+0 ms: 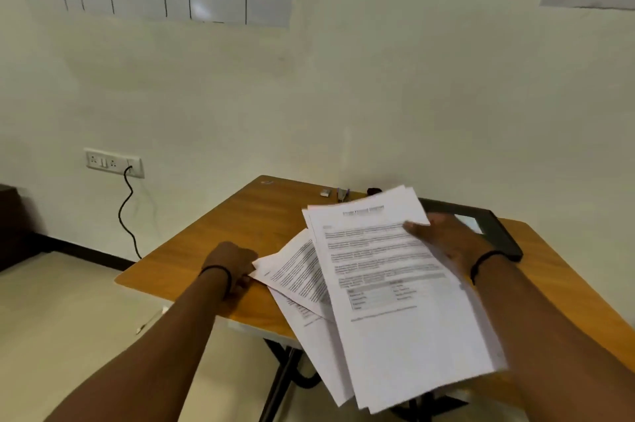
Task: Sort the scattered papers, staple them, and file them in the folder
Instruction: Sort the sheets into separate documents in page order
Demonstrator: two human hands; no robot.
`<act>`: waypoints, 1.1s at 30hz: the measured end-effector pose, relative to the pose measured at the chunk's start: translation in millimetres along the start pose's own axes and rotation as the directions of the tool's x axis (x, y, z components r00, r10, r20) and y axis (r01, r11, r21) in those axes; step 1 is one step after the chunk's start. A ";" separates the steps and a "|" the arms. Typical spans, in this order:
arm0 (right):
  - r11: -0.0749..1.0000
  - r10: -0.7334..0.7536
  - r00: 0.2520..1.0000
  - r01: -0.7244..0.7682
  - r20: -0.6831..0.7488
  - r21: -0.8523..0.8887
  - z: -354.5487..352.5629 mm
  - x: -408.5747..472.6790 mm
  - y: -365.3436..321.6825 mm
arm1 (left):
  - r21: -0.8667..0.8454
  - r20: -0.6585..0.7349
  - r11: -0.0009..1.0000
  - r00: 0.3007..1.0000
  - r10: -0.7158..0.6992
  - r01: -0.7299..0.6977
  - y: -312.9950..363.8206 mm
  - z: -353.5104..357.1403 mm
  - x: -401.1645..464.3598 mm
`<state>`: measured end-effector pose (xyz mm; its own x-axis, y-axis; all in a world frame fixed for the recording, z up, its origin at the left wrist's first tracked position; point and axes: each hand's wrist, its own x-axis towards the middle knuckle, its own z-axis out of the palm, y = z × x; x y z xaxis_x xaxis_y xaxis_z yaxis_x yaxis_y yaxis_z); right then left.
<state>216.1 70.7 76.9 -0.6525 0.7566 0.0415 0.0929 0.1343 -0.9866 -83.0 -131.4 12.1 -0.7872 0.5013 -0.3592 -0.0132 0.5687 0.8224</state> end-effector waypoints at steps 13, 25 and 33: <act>0.935 0.146 0.982 -0.177 -0.119 -0.308 16.4 7.1 76.6 | -0.291 0.142 0.956 0.986 0.091 -0.047 4.0 32.5 -28.5; 0.990 0.012 0.984 -0.036 -0.176 -0.136 21.9 -3.0 61.9 | -0.720 0.118 0.671 0.921 0.372 -0.179 2.0 62.2 -53.1; 0.973 -0.182 0.966 0.203 -0.182 0.106 33.5 1.4 9.9 | -0.779 0.105 0.516 0.737 0.668 -0.357 37.5 32.5 -61.5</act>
<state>190.9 51.7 61.9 -0.5104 0.8233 0.2483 -0.1220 0.2165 -0.9686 -15.1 -119.7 50.7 -0.5245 0.8174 0.2384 -0.2058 -0.3934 0.8960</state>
